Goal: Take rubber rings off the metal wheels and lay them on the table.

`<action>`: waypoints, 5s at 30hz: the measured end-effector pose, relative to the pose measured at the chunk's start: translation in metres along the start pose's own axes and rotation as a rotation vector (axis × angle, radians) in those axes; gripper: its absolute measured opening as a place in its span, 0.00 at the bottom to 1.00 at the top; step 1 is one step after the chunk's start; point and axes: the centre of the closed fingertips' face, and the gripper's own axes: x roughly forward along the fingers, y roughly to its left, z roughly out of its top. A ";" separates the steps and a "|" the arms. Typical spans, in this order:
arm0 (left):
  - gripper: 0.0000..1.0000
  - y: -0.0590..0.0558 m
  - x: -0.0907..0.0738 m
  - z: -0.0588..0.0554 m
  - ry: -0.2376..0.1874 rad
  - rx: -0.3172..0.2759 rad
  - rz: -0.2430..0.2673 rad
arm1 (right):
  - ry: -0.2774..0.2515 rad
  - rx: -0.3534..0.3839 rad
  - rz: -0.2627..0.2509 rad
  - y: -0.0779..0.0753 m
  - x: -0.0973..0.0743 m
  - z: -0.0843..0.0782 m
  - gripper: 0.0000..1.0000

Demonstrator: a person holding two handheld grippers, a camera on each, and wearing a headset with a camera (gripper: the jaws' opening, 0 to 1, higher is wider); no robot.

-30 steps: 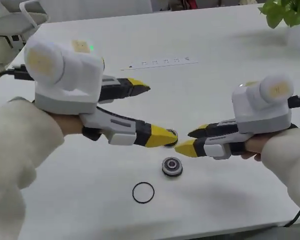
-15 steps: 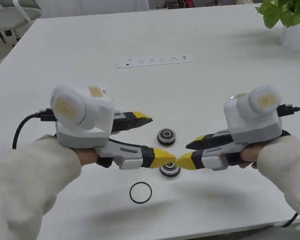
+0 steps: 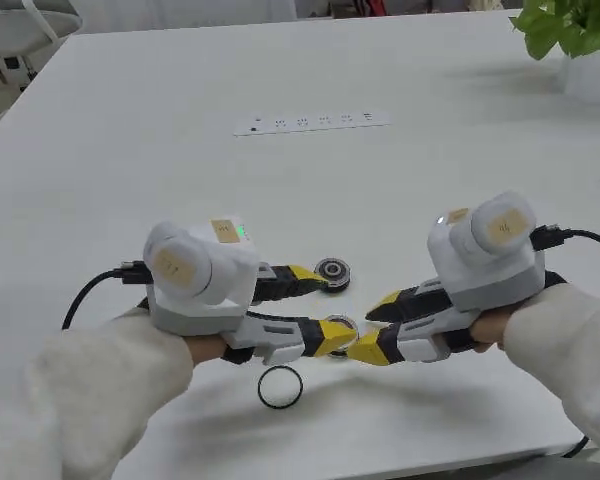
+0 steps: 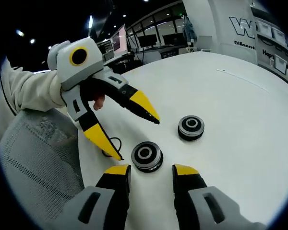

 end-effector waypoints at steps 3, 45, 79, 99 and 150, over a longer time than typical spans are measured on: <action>0.35 0.002 0.001 -0.001 -0.012 0.003 0.019 | 0.009 -0.012 0.003 0.002 0.002 -0.002 0.30; 0.14 -0.003 0.010 -0.023 -0.017 0.019 0.035 | 0.047 -0.140 -0.005 0.002 0.006 -0.008 0.07; 0.15 -0.004 0.008 -0.024 -0.042 0.006 0.040 | 0.040 0.134 -0.023 -0.006 0.004 -0.007 0.00; 0.14 -0.004 0.009 -0.024 -0.034 0.013 0.040 | -0.010 0.310 -0.033 -0.011 -0.005 0.000 0.00; 0.14 -0.004 0.009 -0.024 -0.030 0.026 0.039 | 0.036 0.002 0.001 0.001 -0.003 -0.002 0.16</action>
